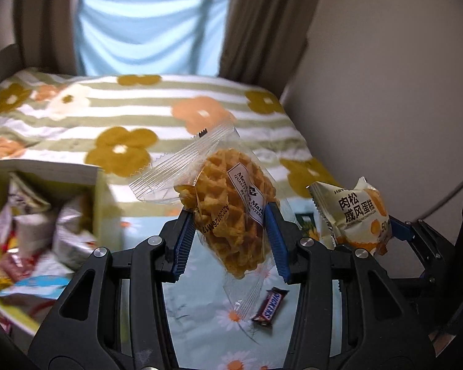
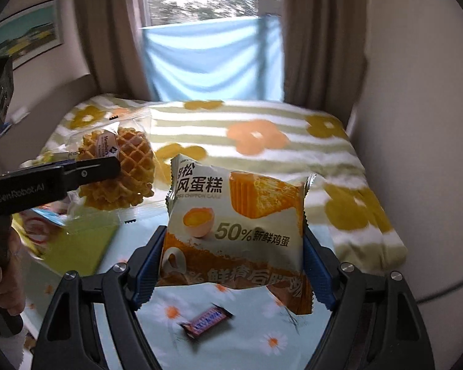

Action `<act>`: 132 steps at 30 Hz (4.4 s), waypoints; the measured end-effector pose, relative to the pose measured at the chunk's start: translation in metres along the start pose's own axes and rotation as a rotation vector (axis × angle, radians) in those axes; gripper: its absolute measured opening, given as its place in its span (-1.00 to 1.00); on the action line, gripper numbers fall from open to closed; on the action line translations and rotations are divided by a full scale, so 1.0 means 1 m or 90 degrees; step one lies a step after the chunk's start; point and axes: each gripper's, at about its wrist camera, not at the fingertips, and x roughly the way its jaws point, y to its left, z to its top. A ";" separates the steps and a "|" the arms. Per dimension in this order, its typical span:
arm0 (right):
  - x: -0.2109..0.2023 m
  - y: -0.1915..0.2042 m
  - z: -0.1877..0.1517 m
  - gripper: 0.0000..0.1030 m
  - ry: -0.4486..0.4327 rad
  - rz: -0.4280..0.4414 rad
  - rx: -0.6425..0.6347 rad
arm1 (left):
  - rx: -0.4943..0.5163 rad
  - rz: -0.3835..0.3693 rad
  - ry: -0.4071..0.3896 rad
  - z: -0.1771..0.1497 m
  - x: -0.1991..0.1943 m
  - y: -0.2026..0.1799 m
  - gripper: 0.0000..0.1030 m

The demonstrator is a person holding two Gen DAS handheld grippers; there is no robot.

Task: Organize snacks
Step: 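Carry the waffle into the box with left tool while right tool drops the egg-cake bag in, then move both tools back over the Snickers bar and green cracker packet, then grasp the Snickers bar with left tool while right tool grasps the green cracker packet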

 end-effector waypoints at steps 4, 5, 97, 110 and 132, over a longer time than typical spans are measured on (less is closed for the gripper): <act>-0.001 0.036 0.022 0.50 -0.011 0.044 -0.026 | -0.036 0.028 -0.030 0.011 -0.034 0.037 -0.20; -0.001 0.046 0.028 0.50 -0.014 0.054 -0.031 | -0.043 0.033 -0.035 0.012 -0.041 0.047 -0.20; -0.020 -0.075 -0.038 0.84 0.056 -0.099 0.132 | 0.165 -0.067 0.139 -0.089 0.051 -0.074 0.88; 0.085 -0.117 -0.085 0.83 0.139 -0.067 0.128 | 0.199 -0.049 0.243 -0.167 0.151 -0.087 0.19; 0.176 -0.121 -0.085 0.23 0.224 -0.058 0.079 | 0.265 -0.019 0.253 -0.179 0.168 -0.095 -0.50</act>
